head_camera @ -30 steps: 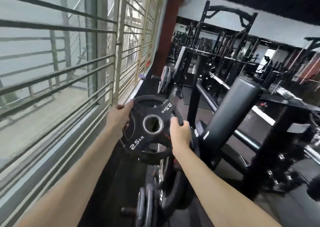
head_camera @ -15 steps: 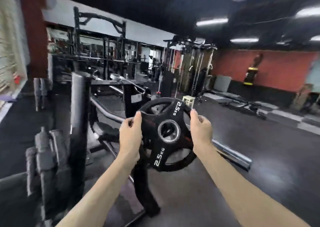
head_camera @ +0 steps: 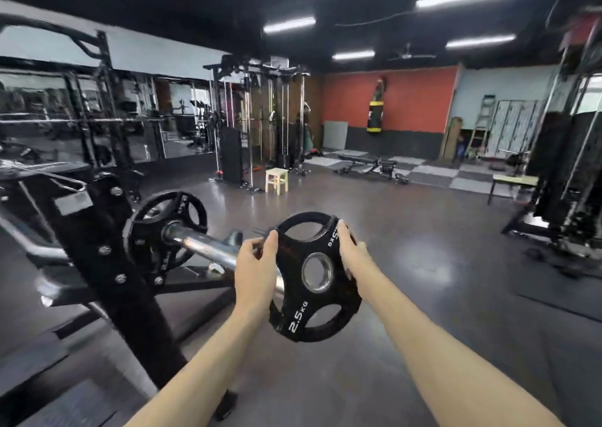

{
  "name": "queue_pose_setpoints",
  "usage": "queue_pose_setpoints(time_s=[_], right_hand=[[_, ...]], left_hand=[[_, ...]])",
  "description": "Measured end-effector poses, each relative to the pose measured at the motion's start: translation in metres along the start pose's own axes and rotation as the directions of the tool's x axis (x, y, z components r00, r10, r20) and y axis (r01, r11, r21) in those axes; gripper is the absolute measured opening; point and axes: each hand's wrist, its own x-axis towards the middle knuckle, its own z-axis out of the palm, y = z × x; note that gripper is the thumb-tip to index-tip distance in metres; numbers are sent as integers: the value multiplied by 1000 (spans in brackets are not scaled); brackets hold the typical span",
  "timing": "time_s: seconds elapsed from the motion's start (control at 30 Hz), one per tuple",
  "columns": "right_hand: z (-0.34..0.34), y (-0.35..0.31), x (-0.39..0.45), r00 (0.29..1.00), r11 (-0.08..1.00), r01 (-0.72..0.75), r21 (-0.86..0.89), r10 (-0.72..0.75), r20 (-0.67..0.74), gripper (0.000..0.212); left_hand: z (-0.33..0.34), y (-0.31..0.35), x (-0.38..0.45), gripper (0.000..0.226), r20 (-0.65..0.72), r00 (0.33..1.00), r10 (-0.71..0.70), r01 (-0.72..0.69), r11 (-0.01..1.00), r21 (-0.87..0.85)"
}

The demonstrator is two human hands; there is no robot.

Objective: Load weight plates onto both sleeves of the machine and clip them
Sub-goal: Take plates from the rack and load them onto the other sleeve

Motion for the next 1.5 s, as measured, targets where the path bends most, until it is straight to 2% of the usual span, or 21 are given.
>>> queue_pose_setpoints(time_s=[0.03,0.07,0.13,0.17,0.27,0.43,0.53,0.63,0.83,0.97,1.03,1.1,1.2,1.27,1.5], right_hand=[[-1,5,16,997,997,-62,-50,64,38,133],[1,16,44,993,990,-85,-113,93,70,134],[7,39,90,977,982,-117,-147,141,161,110],[8,40,98,964,979,-152,-136,177,200,109],[8,28,62,935,976,-198,-86,215,284,141],[9,32,34,875,969,-219,-114,246,416,121],[14,44,38,873,973,-224,-62,228,430,120],[18,47,39,890,980,-196,-24,188,416,119],[31,43,35,928,986,-157,59,126,352,139],[39,32,35,955,986,-131,101,98,281,161],[39,28,38,963,987,-113,119,79,257,148],[36,31,37,961,987,-112,113,79,265,140],[35,41,47,961,986,-127,103,97,261,167],[36,43,55,965,988,-117,101,89,247,175],[64,34,72,965,993,-88,79,65,255,175]], left_hand=[[5,-2,0,23,5,1000,13,-13,1000,17],[8,-4,-1,22,14,1000,24,-25,998,53],[12,-6,-3,22,40,998,56,-61,989,134],[15,-6,-4,22,56,995,79,-87,983,161],[17,-11,-8,22,68,991,116,-129,959,252],[12,-21,-19,23,80,979,190,-206,904,376],[8,-23,-24,22,87,968,234,-249,867,431],[5,-23,-28,20,73,969,235,-244,875,418],[0,-10,-33,19,83,959,273,-282,865,414],[-5,-3,-30,18,84,947,309,-316,865,390],[-8,-4,-28,18,78,946,316,-321,869,377],[-9,-9,-26,17,84,946,313,-321,867,382],[-3,-16,-25,16,85,943,322,-328,856,399],[4,-19,-25,16,89,936,340,-345,842,415],[-5,-21,-12,14,81,920,385,-375,800,469]])
